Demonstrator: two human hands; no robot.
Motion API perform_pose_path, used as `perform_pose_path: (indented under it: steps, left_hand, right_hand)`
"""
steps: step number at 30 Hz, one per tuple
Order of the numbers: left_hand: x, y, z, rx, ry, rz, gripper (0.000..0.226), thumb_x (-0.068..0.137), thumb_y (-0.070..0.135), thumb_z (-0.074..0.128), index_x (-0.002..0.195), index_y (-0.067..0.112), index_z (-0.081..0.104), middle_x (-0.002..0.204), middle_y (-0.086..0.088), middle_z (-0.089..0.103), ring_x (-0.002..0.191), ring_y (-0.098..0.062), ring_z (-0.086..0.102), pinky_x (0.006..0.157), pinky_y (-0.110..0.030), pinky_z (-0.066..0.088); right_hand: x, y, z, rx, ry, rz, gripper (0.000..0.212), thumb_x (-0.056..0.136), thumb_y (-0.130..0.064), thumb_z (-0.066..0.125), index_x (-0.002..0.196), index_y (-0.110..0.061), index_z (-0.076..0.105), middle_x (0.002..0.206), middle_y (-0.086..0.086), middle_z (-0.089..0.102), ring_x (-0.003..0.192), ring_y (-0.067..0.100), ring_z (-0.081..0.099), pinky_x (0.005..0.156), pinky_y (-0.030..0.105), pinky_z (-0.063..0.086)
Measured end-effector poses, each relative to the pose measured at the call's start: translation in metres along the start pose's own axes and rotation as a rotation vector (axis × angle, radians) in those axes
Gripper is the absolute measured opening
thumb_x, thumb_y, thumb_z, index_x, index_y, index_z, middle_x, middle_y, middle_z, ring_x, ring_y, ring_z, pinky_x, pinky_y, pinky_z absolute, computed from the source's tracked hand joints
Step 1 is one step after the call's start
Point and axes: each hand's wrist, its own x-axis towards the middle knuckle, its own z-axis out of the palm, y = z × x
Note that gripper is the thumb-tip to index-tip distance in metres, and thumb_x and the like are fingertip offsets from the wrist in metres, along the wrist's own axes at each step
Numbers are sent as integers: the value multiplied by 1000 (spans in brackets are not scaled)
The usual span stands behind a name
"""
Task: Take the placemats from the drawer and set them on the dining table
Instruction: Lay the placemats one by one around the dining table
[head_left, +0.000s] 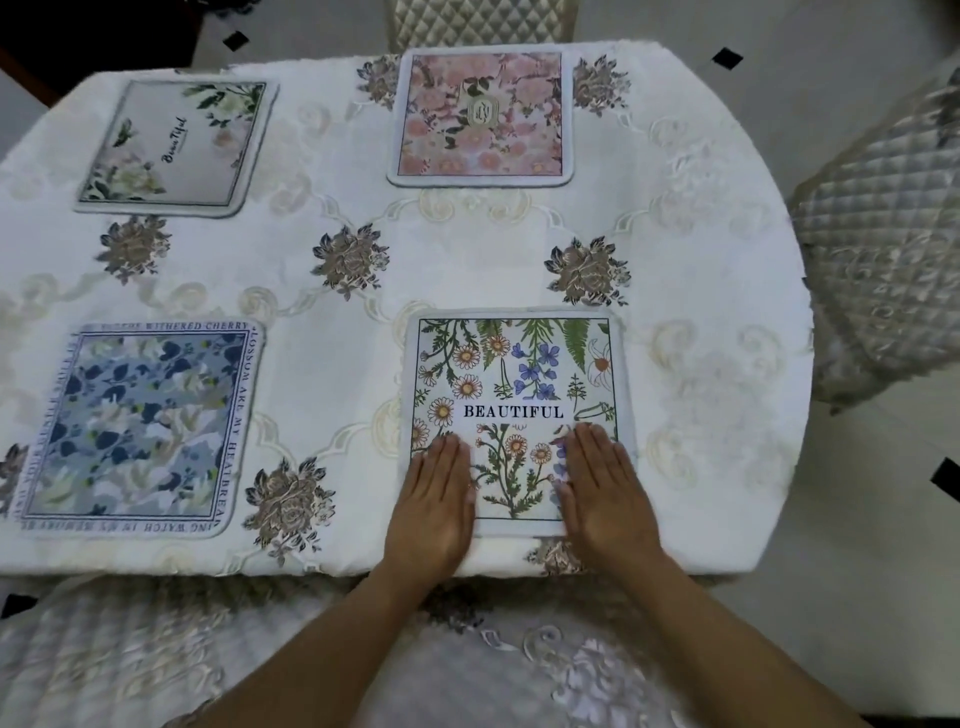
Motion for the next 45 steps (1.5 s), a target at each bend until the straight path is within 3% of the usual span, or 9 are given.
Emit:
perform_pose_path:
  steps: [6,12,16,25,33,36,40,43,45]
  left_hand:
    - [44,9,-12,-61,23,-129,56,104,30,27,153,5,20,161,-15,16,150,-25,-1,123,-44,-3]
    - [183,14,-27,-28,-14,-144,67,94,19,50,151,0,20,159,-22,21,149,-37,11,122,-53,8]
    - [203,-22,-29,6,2,-64,54,104,27,26,152,3,20,161,-19,19,150,-34,9,122,-47,8]
    - [170,-57,-39,32,24,-182,59,106,36,21,154,3,15,162,-18,14,151,-31,5,122,-50,4]
    - [58,-23,-17,-56,5,-296,64,104,40,13,154,0,11,162,-21,9,150,-33,3,122,-50,10]
    - [2,-13,-14,-54,-39,-279,67,103,43,13,154,1,12,161,-20,10,150,-33,6,121,-49,13]
    - [-35,-8,-28,-28,-182,-246,71,98,48,8,154,6,0,160,-12,-8,149,-27,-6,120,-39,0]
    - [-32,-18,-44,40,-196,-184,65,93,39,36,146,1,37,152,-21,37,140,-39,36,116,-48,31]
    - [-28,-30,-72,49,-130,-132,42,84,33,50,116,7,62,114,-13,65,104,-33,61,89,-44,53]
  right_hand:
    - [32,2,-25,114,-2,-15,63,101,-39,19,147,1,36,155,19,33,147,30,25,120,42,15]
    - [171,-39,-48,10,-24,-129,69,98,-34,40,156,-11,10,164,9,11,151,24,5,122,39,0]
    - [196,-34,-47,-61,-49,-203,63,101,-39,20,156,-11,5,165,8,7,151,22,1,123,42,2]
    - [165,58,-51,-8,69,-24,65,102,-39,26,155,-5,11,163,16,12,151,27,5,122,40,5]
    - [64,26,-17,58,71,31,67,100,-38,26,155,-3,8,163,16,3,151,27,-4,123,43,4]
    - [12,13,-7,57,65,46,66,99,-37,30,154,-3,16,162,16,11,151,28,3,122,40,3]
    - [-19,-2,-7,38,1,116,66,97,-37,29,151,1,24,159,20,18,149,33,15,121,40,9]
    - [-8,-21,-33,-31,-85,163,64,93,-34,34,145,4,38,152,24,36,140,39,36,118,45,27]
    - [0,-47,-68,-72,-136,194,46,91,-29,46,130,-6,54,134,16,57,122,32,54,101,37,43]
